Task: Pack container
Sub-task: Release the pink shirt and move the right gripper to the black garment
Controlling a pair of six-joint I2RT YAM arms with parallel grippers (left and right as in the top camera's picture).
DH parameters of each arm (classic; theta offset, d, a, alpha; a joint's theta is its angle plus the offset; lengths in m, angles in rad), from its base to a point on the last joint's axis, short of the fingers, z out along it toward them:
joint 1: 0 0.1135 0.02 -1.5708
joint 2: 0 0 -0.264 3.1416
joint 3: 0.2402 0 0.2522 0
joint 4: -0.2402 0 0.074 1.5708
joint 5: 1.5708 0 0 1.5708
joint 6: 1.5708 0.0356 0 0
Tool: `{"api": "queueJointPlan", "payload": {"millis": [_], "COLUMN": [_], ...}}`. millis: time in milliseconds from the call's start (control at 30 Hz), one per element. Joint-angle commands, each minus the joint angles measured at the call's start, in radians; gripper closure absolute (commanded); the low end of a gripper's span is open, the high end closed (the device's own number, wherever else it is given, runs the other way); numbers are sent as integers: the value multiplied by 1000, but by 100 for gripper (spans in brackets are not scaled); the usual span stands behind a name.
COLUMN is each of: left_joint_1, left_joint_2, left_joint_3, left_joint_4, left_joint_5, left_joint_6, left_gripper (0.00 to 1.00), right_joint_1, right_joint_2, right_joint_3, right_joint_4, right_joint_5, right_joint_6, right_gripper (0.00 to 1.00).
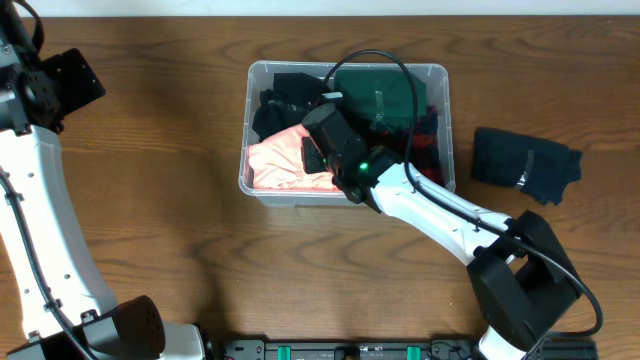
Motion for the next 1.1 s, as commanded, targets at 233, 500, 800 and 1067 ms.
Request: {"api": "queueJointPlan", "payload": {"millis": [233, 500, 800, 1067], "left_joint_1": [5, 5, 5, 5], "left_joint_2": [-3, -3, -3, -3], "left_joint_3": [-4, -4, -4, -4], "left_joint_4": [-3, -3, -3, -3], "left_joint_5": [-8, -8, -8, -8], "left_joint_6": [-9, -9, -9, -9], "left_gripper": [2, 2, 2, 2], "right_joint_1": [-144, -427, -810, -1119], "right_joint_2": [-389, -658, -676, -541], "right_joint_3": [6, 6, -13, -50], "right_joint_4": [-78, -338, -539, -535], "right_joint_5": [-47, -47, -133, -356], "right_joint_6": [-56, -77, -87, -145], "right_gripper": [25, 1, 1, 1]}}
